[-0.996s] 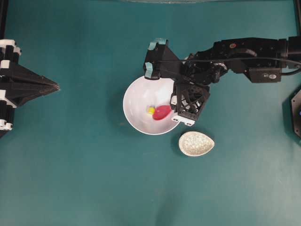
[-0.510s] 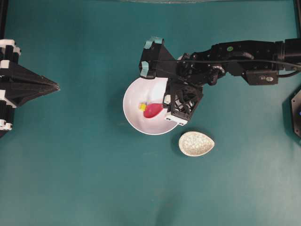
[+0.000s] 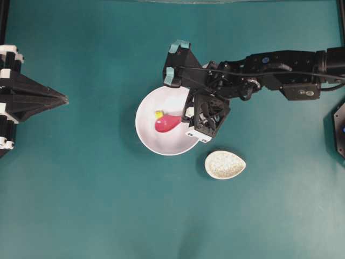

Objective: Scoop the yellow hexagonal prism block from the bowl with a spoon using the right arm.

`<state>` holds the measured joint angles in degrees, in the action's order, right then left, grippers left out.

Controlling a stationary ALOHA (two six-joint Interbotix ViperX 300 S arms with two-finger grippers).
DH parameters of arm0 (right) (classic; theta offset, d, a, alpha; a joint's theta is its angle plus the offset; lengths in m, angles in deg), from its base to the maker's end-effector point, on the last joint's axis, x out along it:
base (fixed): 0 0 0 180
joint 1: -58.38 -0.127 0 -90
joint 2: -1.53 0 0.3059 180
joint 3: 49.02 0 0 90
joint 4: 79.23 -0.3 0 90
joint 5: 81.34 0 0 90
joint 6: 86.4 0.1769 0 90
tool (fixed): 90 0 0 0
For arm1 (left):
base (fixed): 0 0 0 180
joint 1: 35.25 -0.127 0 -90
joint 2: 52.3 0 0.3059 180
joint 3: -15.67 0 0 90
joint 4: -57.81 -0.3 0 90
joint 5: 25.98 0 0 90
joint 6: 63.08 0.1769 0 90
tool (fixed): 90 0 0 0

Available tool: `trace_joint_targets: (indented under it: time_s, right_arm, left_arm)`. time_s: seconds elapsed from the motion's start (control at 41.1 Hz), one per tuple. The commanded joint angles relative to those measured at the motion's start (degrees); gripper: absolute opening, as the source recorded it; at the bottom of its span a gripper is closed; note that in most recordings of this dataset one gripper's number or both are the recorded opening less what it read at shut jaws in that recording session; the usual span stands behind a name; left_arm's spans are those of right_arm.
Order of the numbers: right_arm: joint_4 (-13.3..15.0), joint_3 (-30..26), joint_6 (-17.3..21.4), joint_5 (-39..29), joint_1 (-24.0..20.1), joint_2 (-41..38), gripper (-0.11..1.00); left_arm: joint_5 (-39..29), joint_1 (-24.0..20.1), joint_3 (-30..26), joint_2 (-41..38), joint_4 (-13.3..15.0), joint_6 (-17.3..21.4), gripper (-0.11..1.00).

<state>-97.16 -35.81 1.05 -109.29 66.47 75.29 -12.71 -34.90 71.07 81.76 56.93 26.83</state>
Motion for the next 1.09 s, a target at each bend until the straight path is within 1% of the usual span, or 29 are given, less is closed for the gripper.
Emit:
trace_joint_targets:
  time_s: [0.0,0.146,0.243,0.316,0.583,0.753,0.923,1.069]
  right_arm:
    - [0.00,0.00,-0.18,1.32,-0.18,1.32,0.24]
    - [0.00,0.44,-0.18,2.90,-0.18,1.58,0.24]
    - [0.00,0.35,-0.18,2.90,-0.18,1.76,0.22]
    - [0.00,0.35,-0.18,2.81,-0.18,2.11,0.12]
    - [0.18,0.44,-0.35,1.41,-0.18,4.92,0.12]
    - [1.23,0.53,-0.35,-2.46,-0.18,7.73,0.12]
    - [1.32,1.67,-0.35,-6.24,-0.18,11.34,0.12]
    - [1.32,3.87,-0.35,-7.21,-0.18,15.29,0.12]
  left_arm:
    - [0.53,0.09,-1.32,-0.26,-0.09,0.00,0.03]
    - [0.53,0.09,-1.32,-0.26,-0.09,0.00,0.03]
    - [0.53,0.09,-1.32,-0.26,-0.09,0.00,0.03]
    - [0.53,0.09,-1.32,-0.26,-0.18,0.00,0.03]
    - [0.44,0.09,-1.32,-0.26,-0.18,0.00,0.03]
    - [0.35,0.09,-1.32,-0.26,-0.09,0.00,0.03]
    - [0.35,0.09,-1.32,-0.26,-0.09,0.00,0.03]
    - [0.35,0.09,-1.32,-0.26,-0.18,0.00,0.03]
